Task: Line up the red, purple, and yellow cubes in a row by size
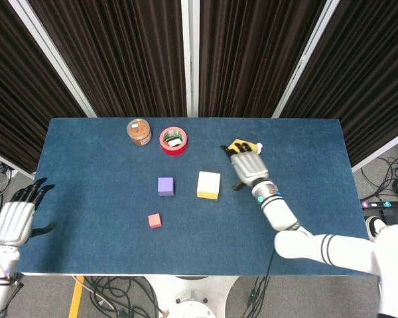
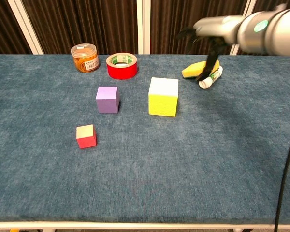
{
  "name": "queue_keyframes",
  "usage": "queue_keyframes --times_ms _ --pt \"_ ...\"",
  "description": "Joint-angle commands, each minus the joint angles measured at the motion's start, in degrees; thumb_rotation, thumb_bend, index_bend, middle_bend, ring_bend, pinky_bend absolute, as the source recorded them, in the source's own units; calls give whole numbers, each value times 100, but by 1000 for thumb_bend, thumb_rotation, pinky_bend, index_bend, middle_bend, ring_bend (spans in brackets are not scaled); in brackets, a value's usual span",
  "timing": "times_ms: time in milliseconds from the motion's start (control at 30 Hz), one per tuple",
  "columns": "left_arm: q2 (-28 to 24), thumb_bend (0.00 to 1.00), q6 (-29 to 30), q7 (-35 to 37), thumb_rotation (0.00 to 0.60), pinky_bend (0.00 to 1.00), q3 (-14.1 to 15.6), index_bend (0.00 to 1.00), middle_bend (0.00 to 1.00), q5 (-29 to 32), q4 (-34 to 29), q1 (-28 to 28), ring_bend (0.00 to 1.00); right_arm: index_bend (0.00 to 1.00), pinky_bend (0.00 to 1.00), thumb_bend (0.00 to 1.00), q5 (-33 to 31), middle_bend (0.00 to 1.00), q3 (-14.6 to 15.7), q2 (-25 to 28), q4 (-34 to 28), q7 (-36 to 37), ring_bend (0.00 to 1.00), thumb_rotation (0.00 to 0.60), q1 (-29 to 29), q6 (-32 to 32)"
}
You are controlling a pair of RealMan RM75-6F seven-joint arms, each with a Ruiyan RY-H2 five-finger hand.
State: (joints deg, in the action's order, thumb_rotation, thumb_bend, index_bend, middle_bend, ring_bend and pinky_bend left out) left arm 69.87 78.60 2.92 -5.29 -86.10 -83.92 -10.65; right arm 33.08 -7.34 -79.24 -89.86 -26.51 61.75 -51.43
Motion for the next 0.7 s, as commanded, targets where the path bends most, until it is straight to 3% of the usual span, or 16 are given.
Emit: queue_keyframes --times_ms 33,167,300,567,700 --pt "-13 62 -639 645 600 260 -242 274 265 -58 90 -600 217 0 0 0 875 188 207 764 -670 320 0 600 -665 -714" --pt "164 74 -1203 1060 600 471 -465 352 390 23 240 -1162 374 0 0 0 1535 188 441 1260 -973 589 0 600 -1220 -1175" --pt "388 117 -1928 1050 600 621 -610 386 501 141 481 -1786 496 0 0 0 2000 188 622 1661 -1175 831 0 600 -1660 -1404" --pt "1025 126 -3338 593 600 940 -792 367 677 839 790 -2823 727 0 0 0 2639 188 702 2255 -1400 1253 0 600 -2349 -1809" --pt "1392 93 -3775 127 600 1000 -912 307 764 1500 882 -3172 801 0 0 0 2843 188 692 2422 -1443 1364 0 600 -2599 -1941"
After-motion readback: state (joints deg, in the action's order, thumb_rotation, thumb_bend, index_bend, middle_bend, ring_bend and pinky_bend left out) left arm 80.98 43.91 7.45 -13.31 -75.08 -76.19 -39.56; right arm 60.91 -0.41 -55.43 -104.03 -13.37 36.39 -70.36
